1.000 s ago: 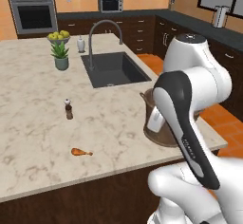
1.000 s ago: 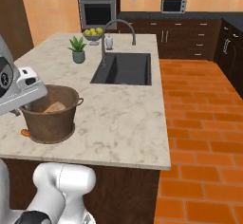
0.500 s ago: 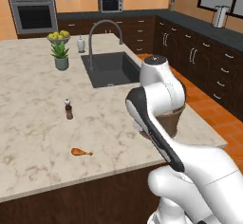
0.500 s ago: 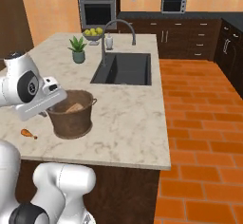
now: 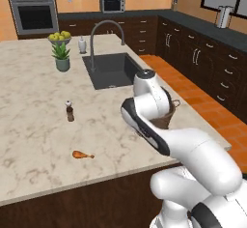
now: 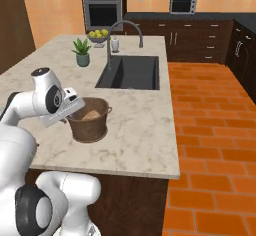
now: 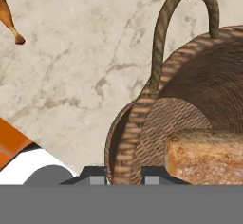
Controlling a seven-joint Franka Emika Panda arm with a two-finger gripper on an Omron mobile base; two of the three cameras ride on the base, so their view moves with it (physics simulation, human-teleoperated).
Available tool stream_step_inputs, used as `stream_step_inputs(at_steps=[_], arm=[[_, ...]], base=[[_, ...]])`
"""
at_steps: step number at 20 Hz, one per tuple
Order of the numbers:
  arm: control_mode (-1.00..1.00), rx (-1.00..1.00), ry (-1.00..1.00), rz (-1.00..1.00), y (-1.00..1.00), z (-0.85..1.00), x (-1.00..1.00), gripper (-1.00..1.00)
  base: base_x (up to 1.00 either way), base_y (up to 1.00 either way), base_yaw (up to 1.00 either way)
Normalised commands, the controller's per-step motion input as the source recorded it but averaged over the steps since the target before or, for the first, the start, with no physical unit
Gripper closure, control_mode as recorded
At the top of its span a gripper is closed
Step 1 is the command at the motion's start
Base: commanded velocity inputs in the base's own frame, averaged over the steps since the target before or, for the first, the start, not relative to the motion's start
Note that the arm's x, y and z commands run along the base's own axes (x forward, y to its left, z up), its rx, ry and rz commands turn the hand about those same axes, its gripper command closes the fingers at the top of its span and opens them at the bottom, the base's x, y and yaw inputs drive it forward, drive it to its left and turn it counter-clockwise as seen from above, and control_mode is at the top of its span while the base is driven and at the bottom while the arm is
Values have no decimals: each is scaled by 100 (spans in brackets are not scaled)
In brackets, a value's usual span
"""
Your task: Open the cabinet, pick up the bread from the cabinet and place it in the basket. Then move the basket to the dining counter.
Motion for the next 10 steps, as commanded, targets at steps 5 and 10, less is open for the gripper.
stream_step_inputs(at_steps=[5, 10], arm=[[-100, 12, 7, 0, 3, -42, 79, 100], [-100, -2, 0, 0, 15, -70, 55, 100]], base=[[0, 0, 0], [0, 0, 0]])
